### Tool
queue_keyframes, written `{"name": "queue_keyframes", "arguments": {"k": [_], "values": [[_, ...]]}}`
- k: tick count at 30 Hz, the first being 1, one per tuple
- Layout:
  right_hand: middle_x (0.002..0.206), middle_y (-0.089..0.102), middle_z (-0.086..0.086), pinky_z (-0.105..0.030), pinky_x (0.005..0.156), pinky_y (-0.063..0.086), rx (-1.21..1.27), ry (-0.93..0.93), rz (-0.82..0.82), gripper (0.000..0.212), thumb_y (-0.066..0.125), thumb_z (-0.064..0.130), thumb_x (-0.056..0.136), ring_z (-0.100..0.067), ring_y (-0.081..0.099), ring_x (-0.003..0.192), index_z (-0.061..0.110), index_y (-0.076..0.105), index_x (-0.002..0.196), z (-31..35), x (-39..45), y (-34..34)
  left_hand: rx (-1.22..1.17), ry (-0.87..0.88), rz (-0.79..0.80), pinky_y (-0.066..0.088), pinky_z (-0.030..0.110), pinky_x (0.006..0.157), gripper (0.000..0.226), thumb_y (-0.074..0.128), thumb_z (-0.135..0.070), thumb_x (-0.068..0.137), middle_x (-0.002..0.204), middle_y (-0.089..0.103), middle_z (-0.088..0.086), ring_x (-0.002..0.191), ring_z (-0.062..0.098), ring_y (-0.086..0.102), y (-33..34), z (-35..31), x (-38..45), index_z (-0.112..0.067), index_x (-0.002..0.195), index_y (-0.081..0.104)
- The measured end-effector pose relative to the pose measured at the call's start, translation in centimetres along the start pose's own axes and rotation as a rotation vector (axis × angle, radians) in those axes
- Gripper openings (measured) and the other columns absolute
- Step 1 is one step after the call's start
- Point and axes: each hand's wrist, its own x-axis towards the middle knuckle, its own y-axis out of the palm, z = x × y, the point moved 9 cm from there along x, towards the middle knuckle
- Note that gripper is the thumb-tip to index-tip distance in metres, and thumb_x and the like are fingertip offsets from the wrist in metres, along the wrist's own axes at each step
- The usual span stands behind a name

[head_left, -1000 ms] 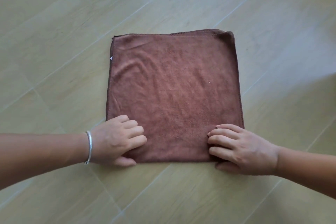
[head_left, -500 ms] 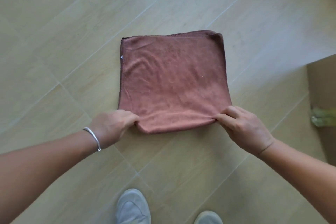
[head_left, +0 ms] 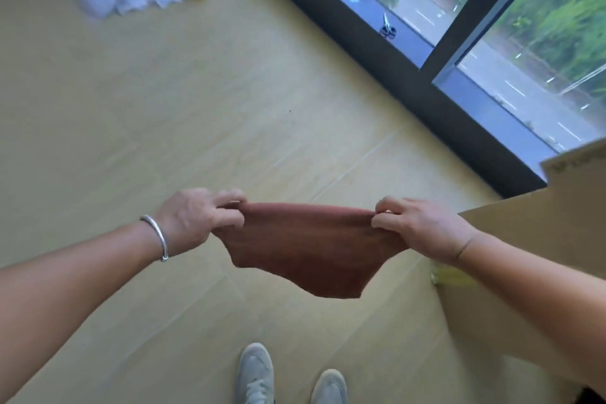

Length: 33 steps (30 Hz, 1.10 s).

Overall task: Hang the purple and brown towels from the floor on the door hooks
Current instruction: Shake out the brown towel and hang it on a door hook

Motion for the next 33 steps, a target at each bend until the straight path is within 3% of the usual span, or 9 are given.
{"name": "queue_keyframes", "arguments": {"k": [4, 8, 11, 13, 17, 21, 24, 28, 33], "values": [[0.099, 0.065, -0.002, -0.034, 0.063, 0.053, 0.033, -0.027, -0.027, 0.028, 0.064, -0.001, 0.078, -0.028, 0.062, 0.076, 0.017, 0.068, 0.1, 5.6, -1.9, -16.3, 0.052, 0.043, -0.021, 0.04, 0.015, 0.046, 0.061, 0.057, 0.02, 0.044, 0.097, 0.071, -0.012, 0.045, 0.02, 0.049, -17.1, -1.5, -2.4, -0.027, 0.083, 0.066], [0.087, 0.065, 0.009, -0.028, 0.061, 0.049, 0.058, -0.079, -0.237, 0.012, 0.065, 0.016, 0.082, -0.015, 0.059, 0.074, 0.025, 0.069, 0.087, 10.7, -2.9, -30.7, 0.035, 0.016, -0.172, 0.05, 0.02, 0.051, 0.04, 0.04, -0.004, 0.069, 0.098, 0.07, -0.016, 0.055, 0.018, 0.058, -31.4, -0.9, -5.9, -0.033, 0.091, 0.054], [0.078, 0.06, 0.012, -0.024, 0.062, 0.047, 0.07, -0.072, -0.388, 0.011, 0.071, 0.029, 0.081, -0.012, 0.054, 0.073, 0.025, 0.063, 0.075, 13.7, -2.0, -40.7, 0.046, -0.016, -0.331, 0.054, 0.033, 0.087, 0.023, 0.047, -0.019, 0.077, 0.094, 0.069, -0.016, 0.074, 0.01, 0.065, -42.2, -0.5, -7.7, -0.029, 0.082, 0.067], [0.076, 0.056, 0.011, -0.021, 0.064, 0.042, 0.058, -0.044, -0.436, 0.019, 0.075, 0.029, 0.079, -0.012, 0.052, 0.074, 0.022, 0.059, 0.072, 15.4, -1.1, -46.2, 0.038, -0.077, -0.39, 0.049, 0.036, 0.096, 0.016, 0.053, -0.03, 0.079, 0.09, 0.068, -0.016, 0.08, 0.007, 0.065, -48.2, -0.1, -9.1, -0.028, 0.076, 0.069], [0.08, 0.053, 0.009, -0.024, 0.067, 0.036, 0.018, -0.039, -0.423, 0.02, 0.07, 0.028, 0.083, -0.012, 0.047, 0.077, 0.019, 0.054, 0.076, 18.5, 2.5, -55.1, 0.027, -0.249, -0.424, 0.052, 0.027, 0.061, 0.007, 0.069, -0.029, 0.08, 0.08, 0.063, -0.02, 0.066, 0.008, 0.06, -57.3, 2.4, -12.0, -0.033, 0.076, 0.065], [0.083, 0.056, 0.01, -0.031, 0.068, 0.041, -0.006, -0.062, -0.425, 0.017, 0.067, 0.029, 0.085, -0.015, 0.05, 0.077, 0.023, 0.051, 0.086, 21.8, 6.0, -62.4, 0.134, -0.322, -0.467, 0.049, 0.028, 0.061, 0.025, 0.069, -0.014, 0.082, 0.094, 0.058, -0.019, 0.071, 0.01, 0.06, -64.2, 4.4, -15.5, -0.037, 0.087, 0.06], [0.086, 0.06, 0.005, -0.036, 0.071, 0.046, -0.081, -0.135, -0.417, 0.009, 0.059, 0.023, 0.09, -0.02, 0.054, 0.078, 0.024, 0.051, 0.093, 24.9, 8.7, -66.3, 0.363, -0.302, -0.371, 0.04, 0.021, 0.052, 0.038, 0.061, -0.005, 0.08, 0.111, 0.054, -0.016, 0.073, 0.01, 0.059, -67.2, 5.1, -17.1, -0.04, 0.094, 0.054], [0.098, 0.058, 0.012, -0.034, 0.07, 0.048, -0.22, -0.301, -0.463, 0.016, 0.047, 0.017, 0.097, -0.015, 0.056, 0.081, 0.031, 0.055, 0.097, 29.6, 11.7, -70.7, 0.464, -0.37, -0.289, 0.037, 0.023, 0.064, 0.052, 0.041, -0.001, 0.083, 0.129, 0.039, -0.025, 0.1, 0.007, 0.054, -70.5, 7.7, -19.3, -0.044, 0.112, 0.041], [0.12, 0.058, 0.02, -0.026, 0.082, 0.046, -0.323, -0.4, -0.494, 0.036, 0.046, 0.013, 0.095, -0.011, 0.059, 0.101, 0.039, 0.059, 0.118, 33.1, 16.1, -75.2, 0.47, -0.442, -0.357, 0.036, 0.019, 0.075, 0.048, 0.04, -0.005, 0.087, 0.124, 0.051, -0.026, 0.104, 0.004, 0.053, -75.6, 11.3, -21.7, -0.041, 0.117, 0.049]]}}
